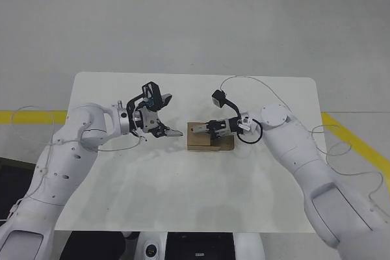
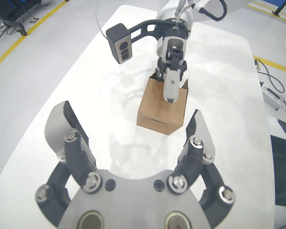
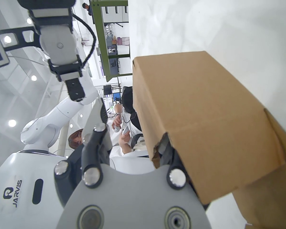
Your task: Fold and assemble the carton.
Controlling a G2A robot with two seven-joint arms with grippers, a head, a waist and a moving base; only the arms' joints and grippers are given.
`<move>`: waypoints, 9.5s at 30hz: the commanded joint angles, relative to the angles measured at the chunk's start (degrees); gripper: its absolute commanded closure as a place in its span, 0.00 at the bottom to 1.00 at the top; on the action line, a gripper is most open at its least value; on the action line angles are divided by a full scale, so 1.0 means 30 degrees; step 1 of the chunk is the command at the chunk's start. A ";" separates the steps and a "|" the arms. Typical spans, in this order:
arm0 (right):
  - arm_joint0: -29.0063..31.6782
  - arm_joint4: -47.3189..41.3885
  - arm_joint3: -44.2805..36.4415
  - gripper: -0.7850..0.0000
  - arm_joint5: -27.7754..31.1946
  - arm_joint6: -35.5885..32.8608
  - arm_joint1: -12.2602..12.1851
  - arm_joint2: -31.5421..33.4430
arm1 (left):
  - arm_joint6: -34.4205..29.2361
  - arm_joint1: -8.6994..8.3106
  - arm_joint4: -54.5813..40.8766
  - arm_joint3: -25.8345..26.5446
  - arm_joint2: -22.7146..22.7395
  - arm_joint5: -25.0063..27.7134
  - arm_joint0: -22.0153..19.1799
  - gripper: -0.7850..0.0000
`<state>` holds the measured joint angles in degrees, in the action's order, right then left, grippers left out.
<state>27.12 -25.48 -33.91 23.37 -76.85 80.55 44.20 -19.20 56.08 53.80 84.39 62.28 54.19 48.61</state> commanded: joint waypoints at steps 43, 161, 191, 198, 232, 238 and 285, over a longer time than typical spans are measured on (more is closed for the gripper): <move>0.5071 0.3216 -1.1607 1.00 -0.2065 0.0607 -0.3876 0.7085 | 0.4547 0.0941 0.4660 -0.1028 -0.2105 -0.2770 -0.0240 0.00; 0.2918 0.7948 -0.8275 1.00 -0.4732 0.2306 -0.3557 0.2518 | 0.6100 0.2154 0.8528 -0.2680 -0.3509 -0.1361 0.0056 0.00; 0.2536 0.5310 -0.6204 1.00 -0.4322 0.2969 -0.2286 0.0645 | 0.6138 0.2193 0.9201 -0.2204 -0.3297 -0.1574 0.0448 0.00; 0.2488 0.5711 -0.6144 1.00 -0.4547 0.3082 -0.2543 0.1279 | 0.6076 0.2201 0.9167 -0.2105 -0.3175 -0.1674 0.0498 0.00; 0.6776 0.9769 -1.1745 0.73 -0.7972 0.2883 -0.5376 0.6339 | 0.5933 0.2224 0.9365 -0.1640 -0.2840 -0.1774 0.0821 0.00; 0.6139 0.9124 -1.0867 0.73 -0.7501 0.2815 -0.5096 0.5457 | 0.5989 0.2235 0.9373 -0.1600 -0.2796 -0.1778 0.0839 0.00; 0.5297 0.4394 -0.9999 0.86 -0.5834 0.2539 -0.4395 0.3727 | 0.5876 0.2315 0.9743 -0.1556 -0.2729 -0.1648 0.0958 0.00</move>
<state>43.09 -12.35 -64.10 5.87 -69.26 67.35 55.44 -1.53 63.02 82.96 79.70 54.09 49.30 51.49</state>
